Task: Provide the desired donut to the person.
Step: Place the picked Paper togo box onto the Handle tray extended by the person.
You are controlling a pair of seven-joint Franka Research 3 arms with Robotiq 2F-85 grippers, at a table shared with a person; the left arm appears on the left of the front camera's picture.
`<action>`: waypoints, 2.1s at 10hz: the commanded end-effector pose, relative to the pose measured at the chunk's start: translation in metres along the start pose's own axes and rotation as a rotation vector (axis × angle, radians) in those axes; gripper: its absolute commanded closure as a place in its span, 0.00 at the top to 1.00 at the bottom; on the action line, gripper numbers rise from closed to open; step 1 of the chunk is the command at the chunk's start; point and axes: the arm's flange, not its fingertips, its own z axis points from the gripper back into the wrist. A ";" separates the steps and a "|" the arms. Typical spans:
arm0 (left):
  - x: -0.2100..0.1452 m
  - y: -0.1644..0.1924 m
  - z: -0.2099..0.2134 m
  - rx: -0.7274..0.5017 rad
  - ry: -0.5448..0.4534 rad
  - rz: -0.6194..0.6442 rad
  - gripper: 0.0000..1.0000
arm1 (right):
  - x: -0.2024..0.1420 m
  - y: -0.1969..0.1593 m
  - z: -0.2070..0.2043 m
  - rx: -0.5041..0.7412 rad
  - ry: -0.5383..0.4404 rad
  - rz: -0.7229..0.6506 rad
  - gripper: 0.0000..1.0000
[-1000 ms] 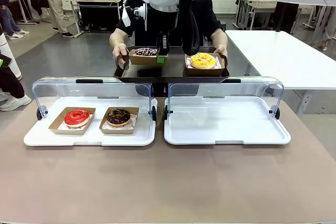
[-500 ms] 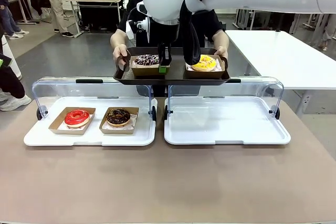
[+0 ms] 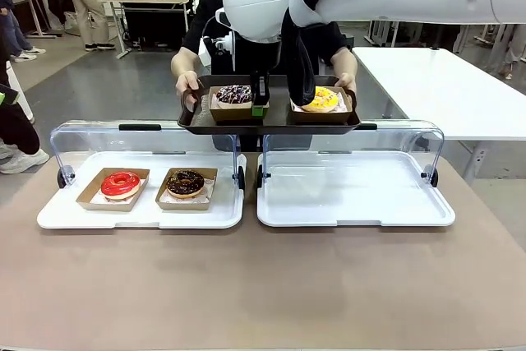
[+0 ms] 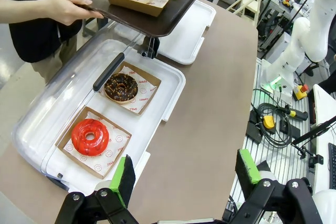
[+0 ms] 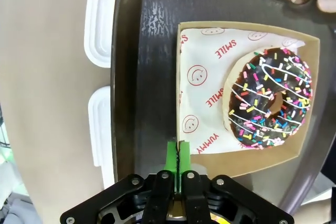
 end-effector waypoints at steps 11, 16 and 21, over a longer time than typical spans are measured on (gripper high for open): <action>0.002 -0.001 0.001 -0.004 -0.016 0.014 1.00 | -0.002 -0.002 0.006 -0.023 -0.009 -0.031 1.00; 0.002 -0.001 0.001 -0.004 -0.016 0.014 1.00 | -0.037 0.040 0.067 0.163 0.043 -0.003 1.00; 0.002 -0.001 0.001 -0.004 -0.016 0.014 1.00 | -0.172 0.108 0.139 0.116 0.025 -0.073 1.00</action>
